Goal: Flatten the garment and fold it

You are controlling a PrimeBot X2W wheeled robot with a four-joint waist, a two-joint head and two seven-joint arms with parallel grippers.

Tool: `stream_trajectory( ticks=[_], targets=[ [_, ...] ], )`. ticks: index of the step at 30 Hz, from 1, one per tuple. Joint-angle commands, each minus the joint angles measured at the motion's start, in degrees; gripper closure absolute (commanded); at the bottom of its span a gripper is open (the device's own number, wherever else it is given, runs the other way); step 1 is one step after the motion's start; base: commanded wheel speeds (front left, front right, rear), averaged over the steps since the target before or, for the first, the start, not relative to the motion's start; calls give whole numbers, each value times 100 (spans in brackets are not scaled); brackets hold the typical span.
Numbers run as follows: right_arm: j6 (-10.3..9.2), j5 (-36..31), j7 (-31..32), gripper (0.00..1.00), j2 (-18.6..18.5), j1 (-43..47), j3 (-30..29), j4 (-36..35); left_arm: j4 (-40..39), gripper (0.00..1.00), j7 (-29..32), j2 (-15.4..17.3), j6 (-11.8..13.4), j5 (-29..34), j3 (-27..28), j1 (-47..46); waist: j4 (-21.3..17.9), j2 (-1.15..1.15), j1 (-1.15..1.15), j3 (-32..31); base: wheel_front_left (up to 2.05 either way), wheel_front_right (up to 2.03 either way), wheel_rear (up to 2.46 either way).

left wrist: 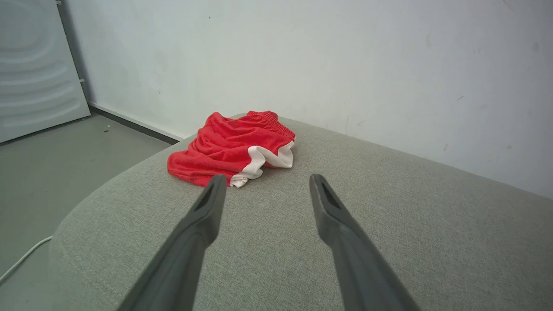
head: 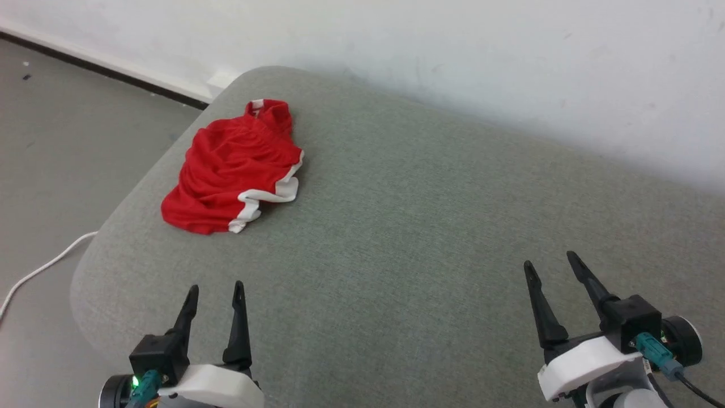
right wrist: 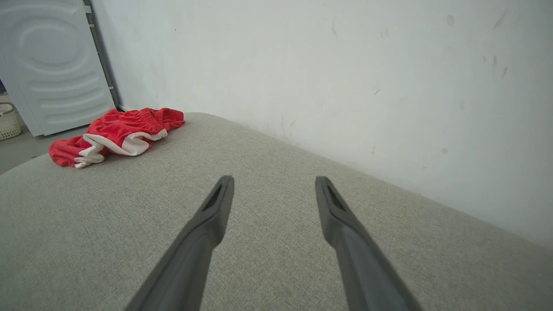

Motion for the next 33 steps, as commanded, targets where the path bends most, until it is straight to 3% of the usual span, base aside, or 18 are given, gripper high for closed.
stream_trajectory(
  ticks=[1, 16, 33],
  targets=[
    [-8, -50, -66, 0, 13, -60, 9, 28, 41, 0, -67, -20, 49, -47, -28, 103, 176, 0, 0, 20, 0, 0, 0],
    [-10, 44, -246, 0, 16, -70, 72, 185, 109, 0, -247, -24, 26, -142, -11, 216, 854, 0, 0, -24, 0, 0, 0],
    [-11, 144, -447, 0, 19, -80, 46, 436, 164, 0, -450, -28, 28, -247, 34, 298, 1366, 0, 0, -27, 0, 0, 0]
  ],
)
